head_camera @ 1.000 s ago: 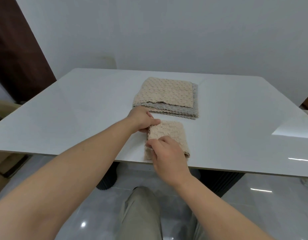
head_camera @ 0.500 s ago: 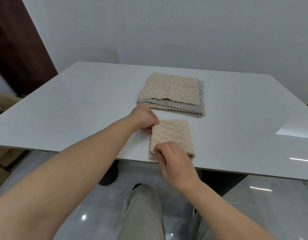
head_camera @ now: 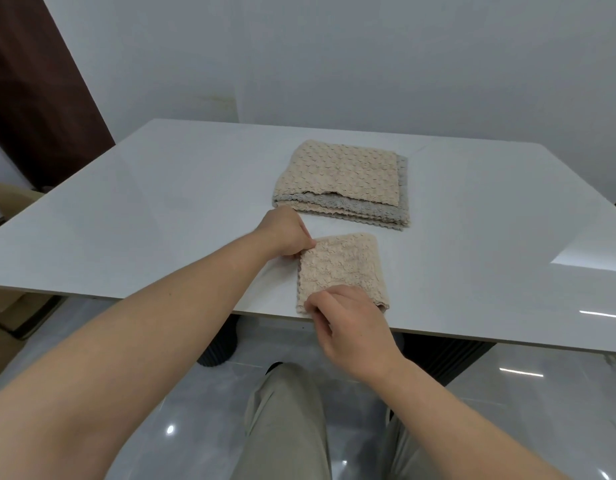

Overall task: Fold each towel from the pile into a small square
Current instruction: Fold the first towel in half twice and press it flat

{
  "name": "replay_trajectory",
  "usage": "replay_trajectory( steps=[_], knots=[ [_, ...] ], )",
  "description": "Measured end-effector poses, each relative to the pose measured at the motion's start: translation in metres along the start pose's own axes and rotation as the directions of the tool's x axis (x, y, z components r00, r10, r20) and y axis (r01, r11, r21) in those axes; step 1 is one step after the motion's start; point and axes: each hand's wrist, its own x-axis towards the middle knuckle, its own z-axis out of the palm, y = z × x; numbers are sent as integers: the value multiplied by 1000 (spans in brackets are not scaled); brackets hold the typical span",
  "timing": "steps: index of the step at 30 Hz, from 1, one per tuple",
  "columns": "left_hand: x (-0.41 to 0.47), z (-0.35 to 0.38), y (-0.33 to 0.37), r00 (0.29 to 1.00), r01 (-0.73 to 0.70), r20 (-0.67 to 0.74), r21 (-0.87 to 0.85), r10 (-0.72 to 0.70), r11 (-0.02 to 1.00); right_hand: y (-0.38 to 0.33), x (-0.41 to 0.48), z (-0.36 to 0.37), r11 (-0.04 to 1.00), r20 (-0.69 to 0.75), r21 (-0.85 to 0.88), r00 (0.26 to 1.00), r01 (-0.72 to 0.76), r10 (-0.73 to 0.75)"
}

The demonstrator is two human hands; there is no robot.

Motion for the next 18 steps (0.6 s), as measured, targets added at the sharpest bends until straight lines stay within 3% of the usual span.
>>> replay_trajectory(
  steps=[7,9,12,15,18],
  knots=[
    [-7,0,8,998,-19,53,71,15,997,-9,9,-21,999,106,20,994,-43,41],
    [-9,-1,10,998,-18,66,110,11,994,-8,17,-31,985,155,90,979,-150,135],
    [-13,-1,11,994,-26,110,104,14,994,4,35,-45,928,70,187,946,-323,315],
    [-18,-1,16,995,-39,94,-2,39,999,30,51,-52,864,-38,109,866,-492,498],
    [-28,-2,23,996,-54,53,-229,68,972,51,61,-60,766,66,99,773,-635,631]
  ],
)
